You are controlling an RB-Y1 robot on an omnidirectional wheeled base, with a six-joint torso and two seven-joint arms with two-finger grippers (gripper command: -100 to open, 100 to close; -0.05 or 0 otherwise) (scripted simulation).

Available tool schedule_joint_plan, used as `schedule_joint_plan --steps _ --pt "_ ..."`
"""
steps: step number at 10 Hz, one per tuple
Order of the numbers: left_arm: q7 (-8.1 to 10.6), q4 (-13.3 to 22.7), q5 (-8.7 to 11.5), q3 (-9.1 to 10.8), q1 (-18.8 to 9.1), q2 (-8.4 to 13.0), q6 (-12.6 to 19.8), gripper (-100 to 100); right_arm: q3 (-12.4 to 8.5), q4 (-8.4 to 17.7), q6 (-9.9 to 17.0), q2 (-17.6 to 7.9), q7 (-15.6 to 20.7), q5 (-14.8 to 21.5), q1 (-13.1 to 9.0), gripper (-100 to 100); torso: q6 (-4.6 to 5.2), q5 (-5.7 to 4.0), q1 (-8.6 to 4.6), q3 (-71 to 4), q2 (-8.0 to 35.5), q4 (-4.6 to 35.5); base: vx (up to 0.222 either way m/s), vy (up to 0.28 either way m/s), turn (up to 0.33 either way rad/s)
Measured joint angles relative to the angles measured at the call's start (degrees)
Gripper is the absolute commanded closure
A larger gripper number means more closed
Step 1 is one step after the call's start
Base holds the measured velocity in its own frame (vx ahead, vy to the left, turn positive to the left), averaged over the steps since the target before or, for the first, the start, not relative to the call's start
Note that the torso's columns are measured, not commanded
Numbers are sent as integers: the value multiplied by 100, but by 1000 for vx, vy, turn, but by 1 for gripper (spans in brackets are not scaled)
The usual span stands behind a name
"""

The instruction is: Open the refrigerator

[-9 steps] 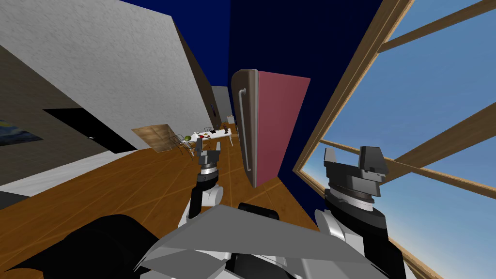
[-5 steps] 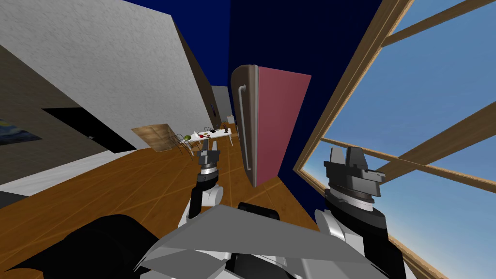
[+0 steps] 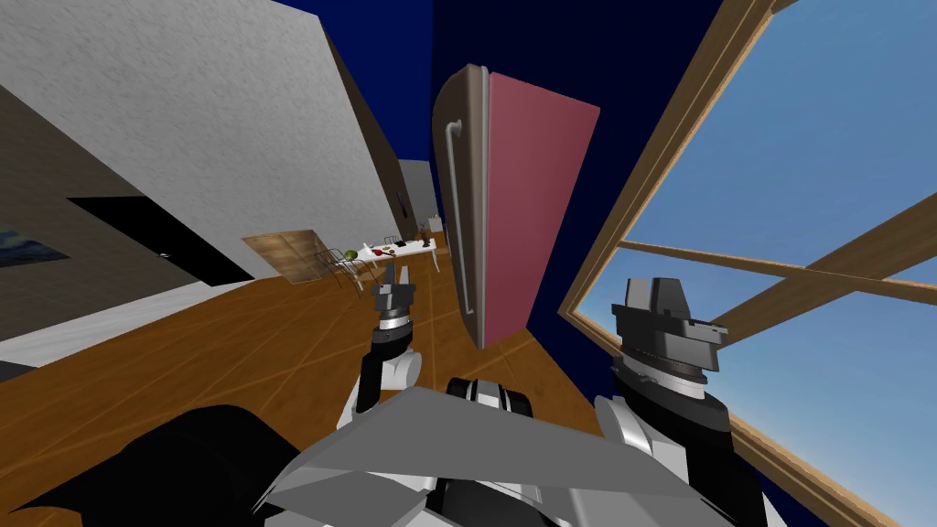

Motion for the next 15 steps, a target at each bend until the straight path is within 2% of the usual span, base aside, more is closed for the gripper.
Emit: schedule_joint_plan --steps 1,3,5,8,11,13,15 --pt "0 0 0 0 0 0 0 -100 0 0 0 0 0 0 0 0 0 0 0 -846 423 423 16 -5 0" --pt "14 90 14 -13 1 304 -11 -100 0 3 0 0 0 0 1 0 0 0 -1 -1356 664 666 25 -15 0" --pt "45 232 50 -3 -36 620 1 -100 0 3 0 0 0 0 1 0 0 -1 -3 -1386 683 688 36 -23 0" --pt "88 453 104 -21 -81 948 72 -100 0 3 0 0 0 0 1 0 0 0 -1 -1385 688 691 48 -31 0" --pt "150 785 178 -9 -205 1116 112 -100 0 3 0 1 0 0 1 0 0 0 -2 -1384 690 691 47 -35 -1" --pt "176 1033 225 -20 -366 1108 206 -100 0 3 0 1 0 0 1 0 0 -1 -2 -1387 685 690 66 -41 -2" --pt "237 1262 293 -30 -375 1056 216 -100 0 3 0 1 0 0 1 0 0 0 -1 -1386 687 690 68 -46 0"
